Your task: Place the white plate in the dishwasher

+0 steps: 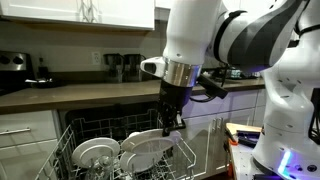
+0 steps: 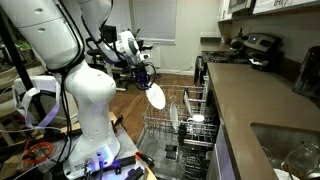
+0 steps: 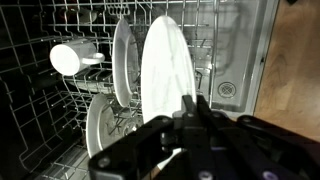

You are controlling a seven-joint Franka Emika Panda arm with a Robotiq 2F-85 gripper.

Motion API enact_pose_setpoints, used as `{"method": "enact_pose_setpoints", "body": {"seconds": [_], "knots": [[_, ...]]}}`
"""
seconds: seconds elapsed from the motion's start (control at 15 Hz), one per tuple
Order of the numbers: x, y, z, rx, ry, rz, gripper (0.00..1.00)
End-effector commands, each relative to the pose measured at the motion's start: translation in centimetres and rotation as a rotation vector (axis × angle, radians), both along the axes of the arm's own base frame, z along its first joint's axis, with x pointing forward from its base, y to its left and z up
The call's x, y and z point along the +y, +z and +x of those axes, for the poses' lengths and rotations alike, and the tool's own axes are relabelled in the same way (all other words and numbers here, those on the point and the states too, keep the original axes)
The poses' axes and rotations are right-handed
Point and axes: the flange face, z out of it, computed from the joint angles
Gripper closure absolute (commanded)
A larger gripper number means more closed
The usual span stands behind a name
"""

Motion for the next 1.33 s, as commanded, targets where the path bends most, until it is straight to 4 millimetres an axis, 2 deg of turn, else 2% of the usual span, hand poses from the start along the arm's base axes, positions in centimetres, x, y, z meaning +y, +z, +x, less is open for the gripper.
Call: {"method": "enact_pose_setpoints", "body": {"seconds": [0.0,0.47,1.27], "knots": [[-1.3,0.5,0.9,0.032,0.057,0.038,0.95],[-3.4,0.4,2.3,0.104,0.122,0.07,0.95],[-6.7,-2.3,4.9,0.168,0.106,0.079,0.95]]}}
